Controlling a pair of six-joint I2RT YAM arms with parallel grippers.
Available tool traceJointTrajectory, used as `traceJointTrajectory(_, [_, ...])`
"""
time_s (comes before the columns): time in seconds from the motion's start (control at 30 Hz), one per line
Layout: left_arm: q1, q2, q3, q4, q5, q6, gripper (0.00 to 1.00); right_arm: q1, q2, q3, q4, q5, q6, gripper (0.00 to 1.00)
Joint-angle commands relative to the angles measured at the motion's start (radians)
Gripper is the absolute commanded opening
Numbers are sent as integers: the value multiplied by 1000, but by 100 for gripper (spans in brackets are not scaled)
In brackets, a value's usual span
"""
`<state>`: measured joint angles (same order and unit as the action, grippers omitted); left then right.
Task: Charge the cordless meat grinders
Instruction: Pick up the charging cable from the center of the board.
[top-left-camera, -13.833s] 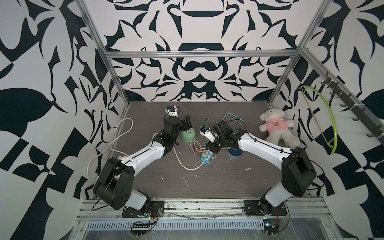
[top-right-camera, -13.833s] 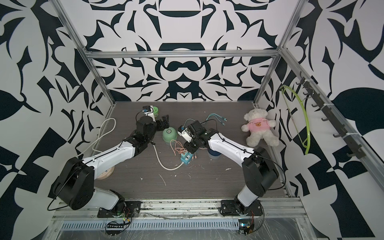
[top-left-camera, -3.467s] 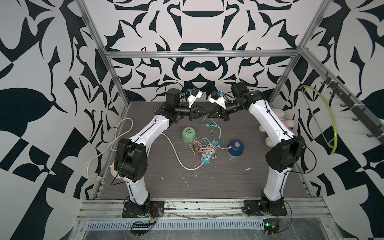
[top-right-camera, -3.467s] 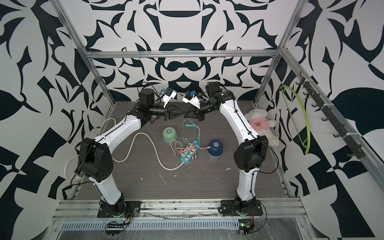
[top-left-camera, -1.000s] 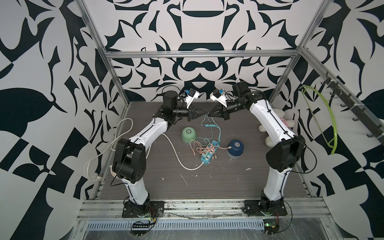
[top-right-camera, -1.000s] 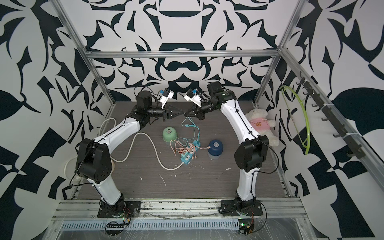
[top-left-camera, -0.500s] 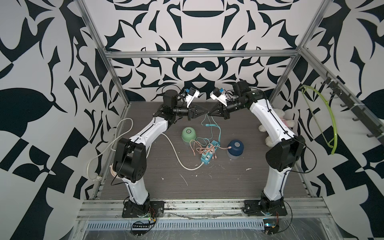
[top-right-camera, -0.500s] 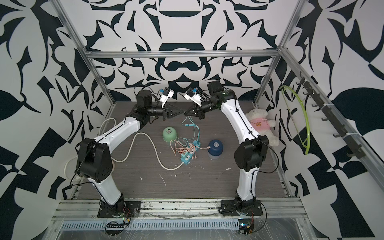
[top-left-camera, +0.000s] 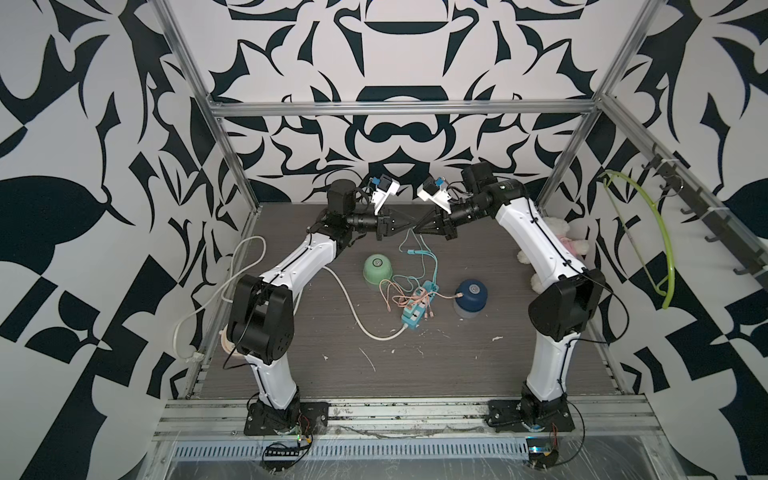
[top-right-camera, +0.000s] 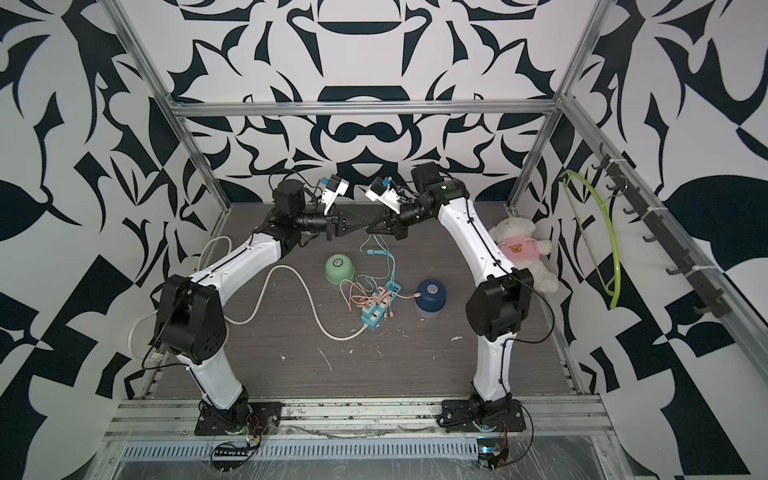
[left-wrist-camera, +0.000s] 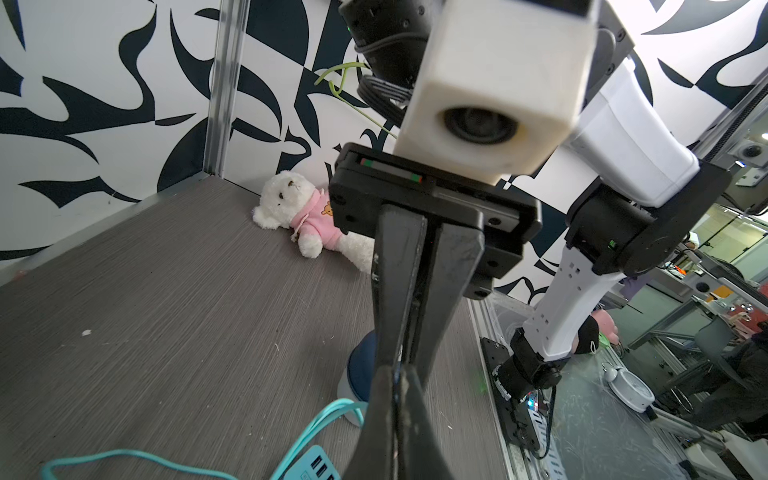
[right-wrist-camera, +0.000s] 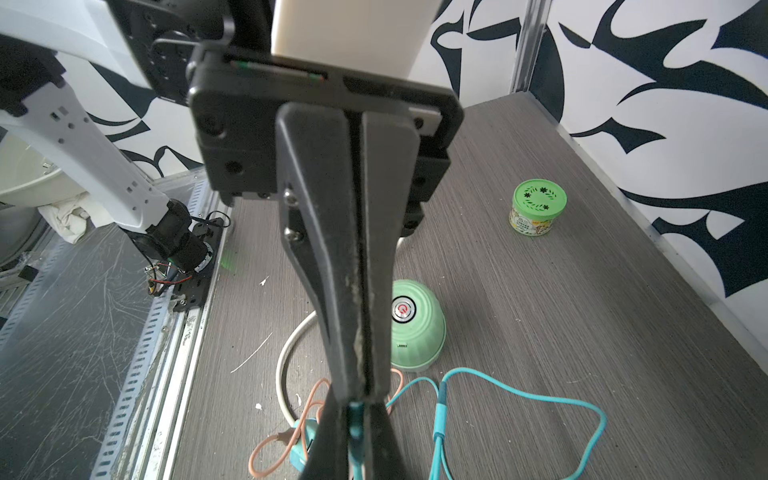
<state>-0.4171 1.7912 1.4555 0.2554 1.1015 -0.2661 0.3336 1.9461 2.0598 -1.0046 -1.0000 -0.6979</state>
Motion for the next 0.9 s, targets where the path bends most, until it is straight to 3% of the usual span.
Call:
traceJointTrajectory(0.0, [-20, 14, 19, -48, 38, 12, 15, 12, -12, 50, 53, -34, 15, 0])
traceJointTrajectory(0.17, [-25, 11, 19, -82, 35, 39, 21, 12, -7, 56, 73, -40, 39, 0])
traceJointTrajectory(0.4, [-26, 11, 19, -89, 32, 48, 0, 12, -4, 62, 86, -55, 58, 0])
traceJointTrajectory(0.53, [-26, 9, 24, -129, 11, 81, 0, 11, -4, 60, 105, -62, 84, 0])
traceJointTrajectory(0.63, [-26, -8, 26, -162, -75, 113, 0, 11, -18, 38, 146, -44, 129, 0])
traceJointTrajectory(0.73, [-27, -27, 36, -172, -184, 104, 0, 8, -49, -5, 165, 24, 148, 26])
traceJointTrajectory(0.8, [-29, -35, 36, -144, -258, 40, 0, 3, -84, -66, 198, 71, 146, 54])
traceJointTrajectory(0.87, [-29, -41, 32, -112, -321, -44, 0, -1, -143, -162, 267, 112, 158, 61])
